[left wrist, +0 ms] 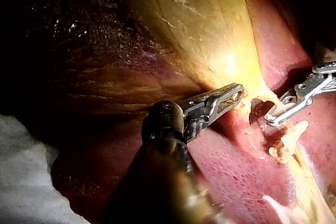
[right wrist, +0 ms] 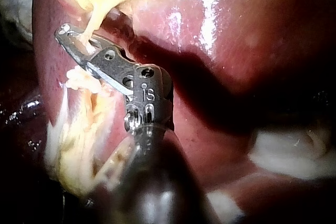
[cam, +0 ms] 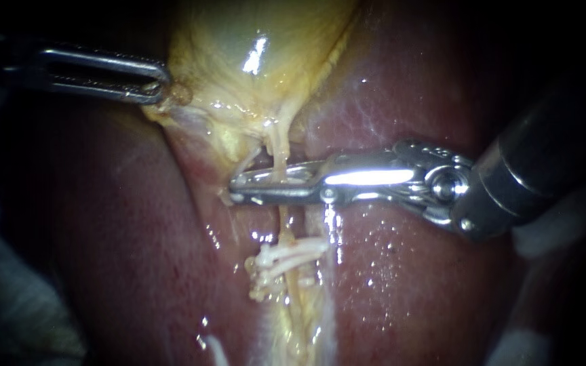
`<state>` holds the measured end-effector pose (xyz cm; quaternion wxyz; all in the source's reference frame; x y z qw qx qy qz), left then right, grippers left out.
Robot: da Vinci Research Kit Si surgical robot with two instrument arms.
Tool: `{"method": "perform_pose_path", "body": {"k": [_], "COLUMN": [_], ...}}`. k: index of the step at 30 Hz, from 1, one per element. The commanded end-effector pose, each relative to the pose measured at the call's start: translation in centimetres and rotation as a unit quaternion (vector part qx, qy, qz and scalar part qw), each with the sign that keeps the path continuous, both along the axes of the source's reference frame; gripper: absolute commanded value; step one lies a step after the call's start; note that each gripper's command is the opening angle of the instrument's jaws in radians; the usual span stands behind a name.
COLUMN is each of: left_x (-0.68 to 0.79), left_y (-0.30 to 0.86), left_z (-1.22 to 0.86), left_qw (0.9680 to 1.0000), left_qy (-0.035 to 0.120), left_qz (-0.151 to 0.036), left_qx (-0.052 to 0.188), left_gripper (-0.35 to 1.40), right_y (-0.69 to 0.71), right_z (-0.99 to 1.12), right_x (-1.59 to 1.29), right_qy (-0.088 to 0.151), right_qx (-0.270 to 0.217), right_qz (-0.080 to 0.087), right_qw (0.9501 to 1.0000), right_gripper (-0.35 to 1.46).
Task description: Going back third clip right tube
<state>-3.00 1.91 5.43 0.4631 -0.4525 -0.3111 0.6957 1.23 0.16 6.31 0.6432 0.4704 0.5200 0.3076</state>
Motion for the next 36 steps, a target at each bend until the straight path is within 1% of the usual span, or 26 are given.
{"method": "perform_pose_path", "body": {"k": [1,2,3,4,5,6,7,8,10,12,14,17,22,24,28,30,32,34,35,36], "left_x": [0.0,0.0,0.0,0.0,0.0,0.0,0.0,0.0,0.0,-0.01,-0.01,-0.01,-0.01,-0.01,0.0,0.0,0.0,0.01,0.01,0.02], "left_y": [0.0,0.0,0.0,0.0,0.0,-0.01,-0.01,-0.01,-0.01,-0.01,-0.01,-0.01,-0.01,-0.01,-0.02,-0.02,-0.02,-0.01,-0.01,-0.01], "left_z": [0.0,0.0,0.0,0.0,0.01,0.01,0.01,0.01,0.01,0.02,0.02,0.02,0.02,0.03,0.03,0.03,0.02,0.02,0.02,0.02], "left_qw": [1.0,1.0,1.0,1.0,1.0,1.0,1.0,1.0,1.0,1.0,1.0,1.0,1.0,1.0,1.0,1.0,1.0,1.0,1.0,1.0], "left_qy": [0.0,0.0,0.0,0.0,0.0,-0.001,-0.001,-0.001,-0.001,-0.001,-0.001,-0.001,-0.001,-0.001,-0.001,-0.002,-0.002,-0.002,-0.002,-0.002], "left_qz": [0.0,0.0,0.0,0.0,0.0,0.001,0.001,0.001,0.001,0.001,0.002,0.002,0.002,0.002,0.002,0.002,0.003,0.003,0.003,0.003], "left_qx": [0.0,0.0,0.0,0.0,0.0,0.0,0.0,0.0,0.0,0.0,0.0,0.0,0.0,0.0,0.0,0.0,0.0,0.0,0.0,0.0], "left_gripper": [-0.35,-0.35,-0.35,-0.35,-0.35,-0.35,-0.35,-0.35,-0.35,-0.35,-0.35,-0.35,-0.35,-0.35,-0.35,-0.35,-0.35,-0.35,-0.35,-0.35], "right_y": [0.0,0.0,-0.01,0.0,0.0,0.01,0.02,0.04,0.07,0.1,0.11,0.12,0.16,0.17,0.16,0.14,0.12,0.1,0.1,0.1], "right_z": [0.0,0.01,0.02,0.03,0.04,0.05,0.07,0.08,0.14,0.2,0.29,0.42,0.53,0.54,0.52,0.47,0.39,0.27,0.22,0.14], "right_x": [0.0,0.01,0.02,0.04,0.05,0.07,0.09,0.1,0.09,0.06,0.02,-0.05,-0.12,-0.14,-0.17,-0.2,-0.27,-0.36,-0.4,-0.47], "right_qy": [0.0,0.002,0.008,0.009,0.007,0.006,0.003,0.001,-0.007,-0.015,-0.029,-0.044,-0.052,-0.053,-0.05,-0.041,-0.035,-0.04,-0.043,-0.047], "right_qx": [0.0,-0.009,-0.029,-0.038,-0.039,-0.042,-0.05,-0.05,-0.053,-0.056,-0.061,-0.071,-0.081,-0.08,-0.097,-0.134,-0.174,-0.204,-0.22,-0.242], "right_qz": [0.0,0.0,-0.001,0.001,0.004,0.007,0.014,0.019,0.031,0.032,0.032,0.029,0.038,0.04,0.039,0.034,0.034,0.045,0.051,0.055], "right_qw": [1.0,1.0,0.9996,0.9992,0.9992,0.9991,0.9987,0.9985,0.9981,0.9978,0.9972,0.9961,0.9947,0.9945,0.9933,0.9896,0.9835,0.9772,0.9731,0.9677], "right_gripper": [-0.35,-0.3,-0.13,0.03,0.14,0.22,0.29,0.33,0.38,0.39,0.41,0.42,0.43,0.43,0.45,0.47,0.48,0.49,0.5,0.5]}}
